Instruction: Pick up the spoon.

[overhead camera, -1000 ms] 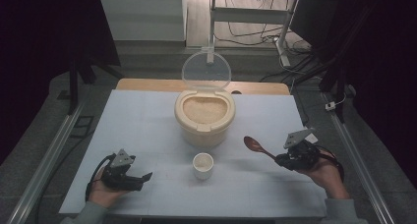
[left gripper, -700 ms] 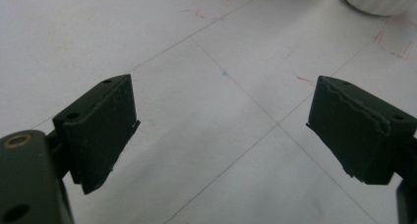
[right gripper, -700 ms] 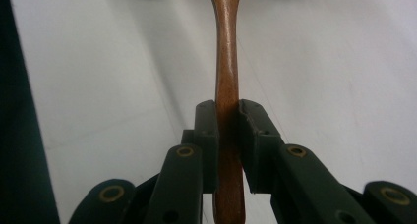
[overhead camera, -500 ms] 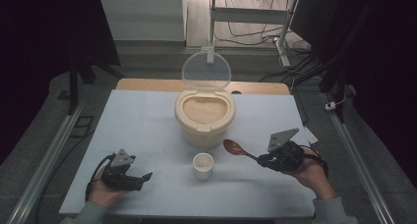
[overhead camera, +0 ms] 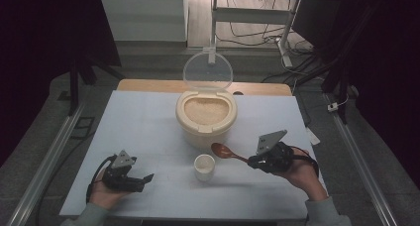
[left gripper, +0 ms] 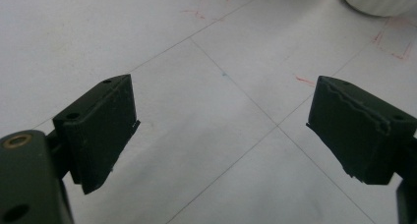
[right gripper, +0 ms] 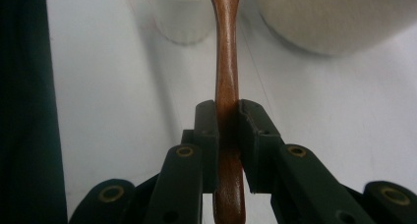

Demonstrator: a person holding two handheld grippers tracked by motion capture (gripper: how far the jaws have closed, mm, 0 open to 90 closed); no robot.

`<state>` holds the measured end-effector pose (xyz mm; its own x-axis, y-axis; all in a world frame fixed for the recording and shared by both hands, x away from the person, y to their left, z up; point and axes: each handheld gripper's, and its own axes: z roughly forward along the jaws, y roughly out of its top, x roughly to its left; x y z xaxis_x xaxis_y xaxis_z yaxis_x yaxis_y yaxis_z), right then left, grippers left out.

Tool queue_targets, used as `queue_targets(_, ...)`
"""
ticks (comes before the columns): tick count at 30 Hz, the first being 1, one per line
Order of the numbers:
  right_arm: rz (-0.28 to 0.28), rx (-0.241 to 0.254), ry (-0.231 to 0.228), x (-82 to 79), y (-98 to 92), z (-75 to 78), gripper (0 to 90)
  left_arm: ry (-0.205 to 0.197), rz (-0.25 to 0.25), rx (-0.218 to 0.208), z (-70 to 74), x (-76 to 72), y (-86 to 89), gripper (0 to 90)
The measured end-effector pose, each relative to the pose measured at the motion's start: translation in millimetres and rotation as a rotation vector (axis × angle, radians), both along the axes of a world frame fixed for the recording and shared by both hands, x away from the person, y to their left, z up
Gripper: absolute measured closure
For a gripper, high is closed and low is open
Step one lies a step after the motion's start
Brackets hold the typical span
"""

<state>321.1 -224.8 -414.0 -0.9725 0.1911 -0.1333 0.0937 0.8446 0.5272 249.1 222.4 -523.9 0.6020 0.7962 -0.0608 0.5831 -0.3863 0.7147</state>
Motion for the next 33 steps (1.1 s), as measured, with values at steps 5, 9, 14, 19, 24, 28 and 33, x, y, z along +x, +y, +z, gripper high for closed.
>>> queue_targets(5, 0.038, -0.008, -0.006, 0.7, 19.1, 2.8, 78.2, -0.001, 0.000, 0.000, 0.1, -0.2, 0.2, 10.8)
queue_targets(9, 0.065, -0.010, 0.002, 0.7, 34.7, 1.4, 78.2, -0.001, 0.000, 0.000, 0.0, -0.1, 0.0, 10.8)
queue_targets(14, 0.094, -0.022, -0.002, -0.6, 51.1, 0.4, 78.2, -0.001, -0.001, -0.001, 0.0, 0.0, 0.4, 10.8)
queue_targets(19, 0.125, -0.029, 0.000, -2.9, 66.1, -2.4, 78.2, -0.002, -0.002, -0.001, 0.2, -0.3, 0.4, 10.8)
queue_targets(24, 0.141, -0.038, -0.002, -4.5, 74.5, -3.9, 78.2, -0.002, -0.001, -0.001, 0.2, -0.2, 0.6, 10.8)
queue_targets(28, 0.144, -0.035, 0.000, -3.8, 76.6, -4.8, 78.2, -0.006, 0.001, -0.005, 1.3, -0.5, 0.2, 10.8)
queue_targets(33, 0.142, -0.036, -0.001, -3.0, 77.1, -5.3, 78.1, -0.027, -0.017, -0.011, 11.0, -2.6, -5.0, 10.9)
